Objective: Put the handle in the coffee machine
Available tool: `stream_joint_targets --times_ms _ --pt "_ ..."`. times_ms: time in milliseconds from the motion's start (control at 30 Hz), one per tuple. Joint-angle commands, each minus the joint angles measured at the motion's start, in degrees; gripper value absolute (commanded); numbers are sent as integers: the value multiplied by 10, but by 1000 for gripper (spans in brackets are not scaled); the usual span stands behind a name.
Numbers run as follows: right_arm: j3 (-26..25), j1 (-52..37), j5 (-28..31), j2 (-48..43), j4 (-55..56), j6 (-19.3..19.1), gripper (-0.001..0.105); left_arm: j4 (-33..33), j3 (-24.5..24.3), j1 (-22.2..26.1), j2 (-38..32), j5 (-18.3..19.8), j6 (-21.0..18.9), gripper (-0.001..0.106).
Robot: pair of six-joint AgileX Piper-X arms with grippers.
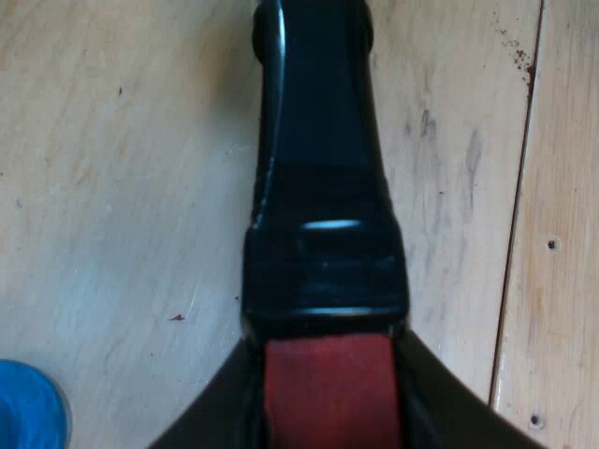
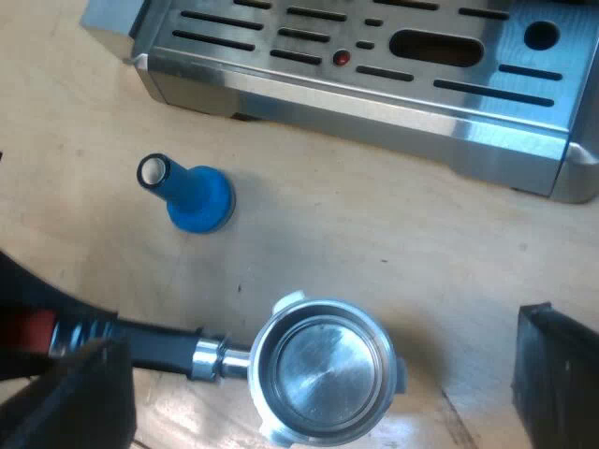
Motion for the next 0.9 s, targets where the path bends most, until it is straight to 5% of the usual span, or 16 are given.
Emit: stream_joint_targets --times_ms 33,267,567,900 --pt "-1 23 33 -2 1 -8 82 -20 -8 -2 -2 7 3 0" --pt "-1 65 88 -2 1 -3 82 -20 -8 -2 -2 7 3 0" --pt "-1 79 90 -2 1 2 82 -20 -8 -2 -2 7 3 0" --pt "24 83 102 -2 -15 52 82 -18 -8 0 -2 7 3 0"
